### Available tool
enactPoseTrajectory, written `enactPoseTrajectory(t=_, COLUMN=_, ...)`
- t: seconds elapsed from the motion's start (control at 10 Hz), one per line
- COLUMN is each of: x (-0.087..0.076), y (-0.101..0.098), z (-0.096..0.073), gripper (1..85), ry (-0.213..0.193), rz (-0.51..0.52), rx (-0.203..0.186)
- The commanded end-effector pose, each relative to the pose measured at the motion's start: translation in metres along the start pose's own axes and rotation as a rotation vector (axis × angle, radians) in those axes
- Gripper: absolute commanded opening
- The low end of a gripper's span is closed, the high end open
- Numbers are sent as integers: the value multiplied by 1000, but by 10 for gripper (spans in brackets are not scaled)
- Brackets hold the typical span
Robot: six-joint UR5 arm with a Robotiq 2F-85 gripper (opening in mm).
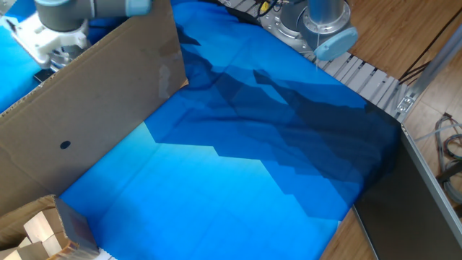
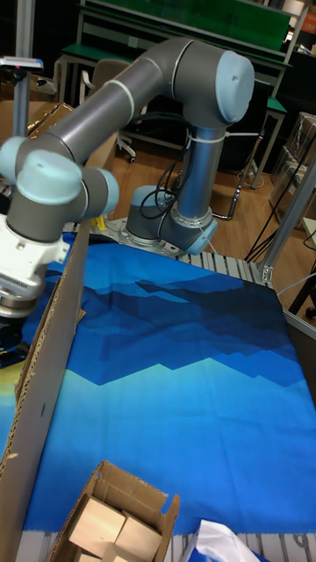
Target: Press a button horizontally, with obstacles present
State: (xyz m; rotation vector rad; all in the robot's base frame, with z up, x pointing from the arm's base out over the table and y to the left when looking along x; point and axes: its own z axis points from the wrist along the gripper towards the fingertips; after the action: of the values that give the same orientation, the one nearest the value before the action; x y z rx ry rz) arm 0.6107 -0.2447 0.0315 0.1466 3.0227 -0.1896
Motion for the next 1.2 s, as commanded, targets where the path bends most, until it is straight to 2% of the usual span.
enactPoseTrajectory(t=0.0, x=5, y=7, z=-33, gripper=10, ry=41, rz=12, rx=-134)
enactPoseTrajectory(t=0.1, x=4, y=0, z=-44, gripper=10, ry=48, rz=-3, rx=-149)
enactPoseTrajectory(t=0.2, x=3, y=-18, z=-57, gripper=10, ry=71, rz=-21, rx=-112)
enactPoseTrajectory(t=0.3, x=2, y=-25, z=-68, gripper=10, ry=87, rz=-24, rx=-101)
enactPoseTrajectory(t=0.5, x=0, y=-27, z=-80, gripper=10, ry=82, rz=-17, rx=-111)
enactPoseTrajectory(t=0.8, x=-2, y=-25, z=-110, gripper=10, ry=88, rz=-11, rx=-116)
enactPoseTrajectory(t=0.9, x=-3, y=-24, z=-113, gripper=10, ry=80, rz=-12, rx=-117)
enactPoseTrajectory(t=1.1, x=-11, y=-22, z=-103, gripper=10, ry=70, rz=-18, rx=-130)
